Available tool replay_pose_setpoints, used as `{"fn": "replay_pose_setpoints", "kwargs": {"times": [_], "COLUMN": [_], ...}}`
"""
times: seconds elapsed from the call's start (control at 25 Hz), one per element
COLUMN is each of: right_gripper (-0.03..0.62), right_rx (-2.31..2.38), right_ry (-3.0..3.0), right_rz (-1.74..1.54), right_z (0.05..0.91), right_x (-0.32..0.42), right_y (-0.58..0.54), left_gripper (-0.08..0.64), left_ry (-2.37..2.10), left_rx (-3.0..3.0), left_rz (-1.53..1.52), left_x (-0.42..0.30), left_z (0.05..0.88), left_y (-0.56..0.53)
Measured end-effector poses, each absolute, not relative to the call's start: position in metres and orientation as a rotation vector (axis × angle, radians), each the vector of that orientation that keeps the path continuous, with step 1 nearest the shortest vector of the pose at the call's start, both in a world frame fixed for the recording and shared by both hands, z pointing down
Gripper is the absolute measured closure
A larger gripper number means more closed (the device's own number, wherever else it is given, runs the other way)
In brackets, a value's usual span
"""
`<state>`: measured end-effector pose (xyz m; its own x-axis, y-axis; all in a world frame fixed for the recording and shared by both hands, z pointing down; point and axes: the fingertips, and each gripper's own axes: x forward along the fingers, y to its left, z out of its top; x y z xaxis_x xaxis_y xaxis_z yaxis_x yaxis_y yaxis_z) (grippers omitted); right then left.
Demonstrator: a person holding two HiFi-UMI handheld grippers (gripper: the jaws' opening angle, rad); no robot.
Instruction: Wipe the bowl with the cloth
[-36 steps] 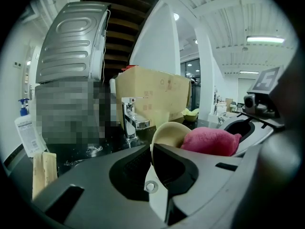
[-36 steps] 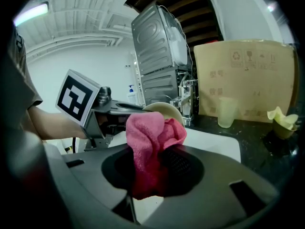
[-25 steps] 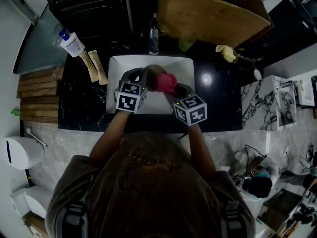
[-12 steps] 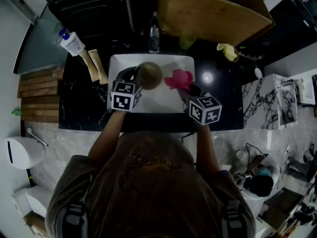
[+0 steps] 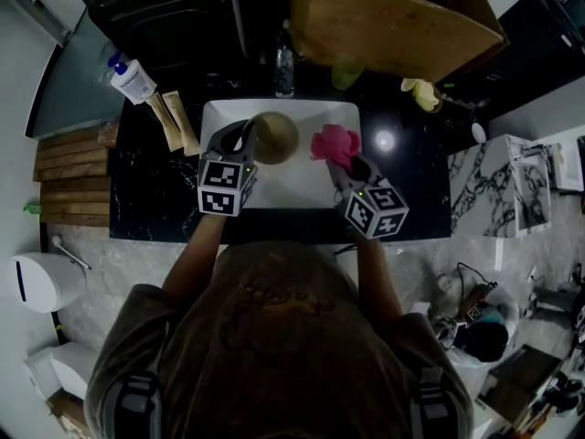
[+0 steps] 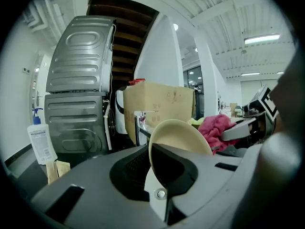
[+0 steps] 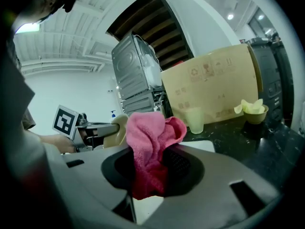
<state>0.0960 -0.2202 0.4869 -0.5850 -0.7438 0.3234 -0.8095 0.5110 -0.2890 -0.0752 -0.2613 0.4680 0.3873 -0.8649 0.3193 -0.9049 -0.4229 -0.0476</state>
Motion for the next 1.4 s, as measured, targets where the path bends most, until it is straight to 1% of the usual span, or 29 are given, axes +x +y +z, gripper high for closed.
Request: {"fn": "replay_pose_setpoints", "kwargs": {"times": [0.4, 0.76, 0.96, 1.4], "right_gripper": [0.474, 0.474, 0.476, 0.477], "right_rx": [1.518, 1.610, 1.637, 1.624], "right_ry": [-2.721, -2.752, -2.762, -2.730], "right_rz": [0.384, 0.263, 0.254, 0.240], "right_z": [0.435, 0.426, 0.423, 0.427], "right_x": [0.093, 0.096, 0.096, 0.090], "right_y": [-0.224, -0.221, -0.220, -0.220], "left_gripper": [0.543, 0.543, 0.543, 0.544], "left_ry": [-1.666, -1.728, -1.743, -1.723], "left_rx": [2.663, 2.798, 2.799, 2.789], "left_rz": [0.153, -0.027, -0.071, -0.054], "left_x": [-0.069, -0.064, -0.066, -0.064], "left_z": [0.411, 0.385, 0.388, 0.391], "left_y": [-0.253, -0.240, -0.238, -0.237]}}
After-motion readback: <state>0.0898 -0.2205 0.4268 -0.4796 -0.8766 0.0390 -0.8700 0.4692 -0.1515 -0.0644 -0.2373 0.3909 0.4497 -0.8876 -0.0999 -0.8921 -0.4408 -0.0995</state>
